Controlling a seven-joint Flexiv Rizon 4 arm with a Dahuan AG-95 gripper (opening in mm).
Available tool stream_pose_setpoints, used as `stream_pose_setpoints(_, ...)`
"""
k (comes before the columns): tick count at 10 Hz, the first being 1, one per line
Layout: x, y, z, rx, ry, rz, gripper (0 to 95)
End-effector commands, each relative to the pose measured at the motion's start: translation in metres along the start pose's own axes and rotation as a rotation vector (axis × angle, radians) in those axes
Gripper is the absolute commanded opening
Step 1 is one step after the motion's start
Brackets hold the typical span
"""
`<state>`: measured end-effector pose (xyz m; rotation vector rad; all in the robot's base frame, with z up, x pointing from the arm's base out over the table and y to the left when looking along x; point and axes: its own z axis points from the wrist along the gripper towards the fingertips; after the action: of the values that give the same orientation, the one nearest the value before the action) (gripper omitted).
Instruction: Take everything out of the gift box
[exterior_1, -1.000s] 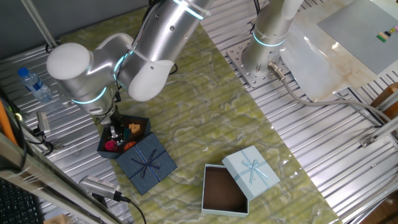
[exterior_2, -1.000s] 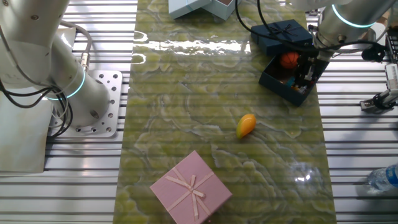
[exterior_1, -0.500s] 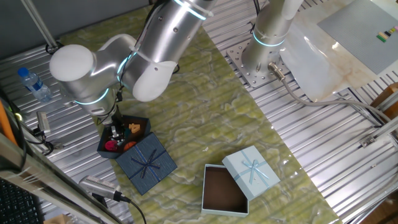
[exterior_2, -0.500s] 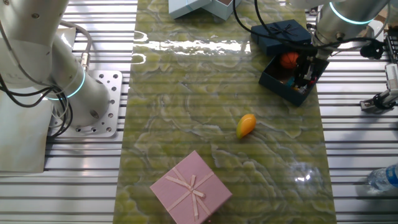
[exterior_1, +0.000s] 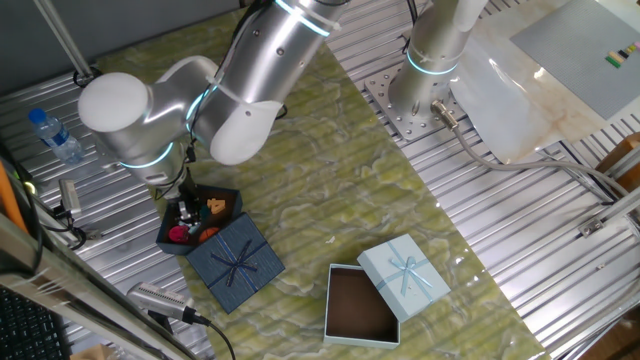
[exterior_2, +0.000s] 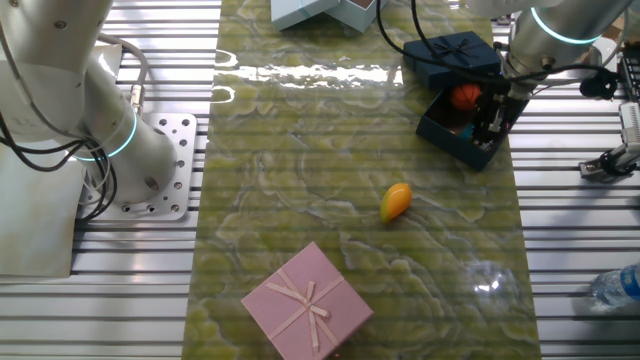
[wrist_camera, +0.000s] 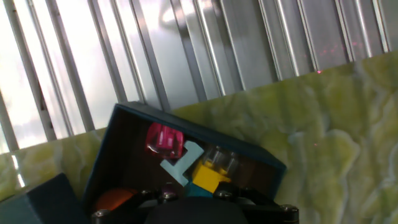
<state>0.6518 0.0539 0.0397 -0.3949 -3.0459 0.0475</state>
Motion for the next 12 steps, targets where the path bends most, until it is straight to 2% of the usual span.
stream_pose_setpoints(1, 0.0010, -0.0011, -0.0001, -0.005, 0.006, -0.005, 38.0)
stream_pose_setpoints(5, 0.0072, -0.0072, 0.0048, 0.002, 0.007, -0.013, 38.0)
stream_pose_setpoints(7, 0.0099, -0.0070, 0.0018, 0.002, 0.009, -0.016, 38.0)
stream_pose_setpoints(8, 0.0096, -0.0070, 0.0019, 0.001, 0.004, -0.016, 19.0)
stream_pose_setpoints(12, 0.0015, -0.0026, -0.0025, -0.002, 0.004, -0.014, 19.0)
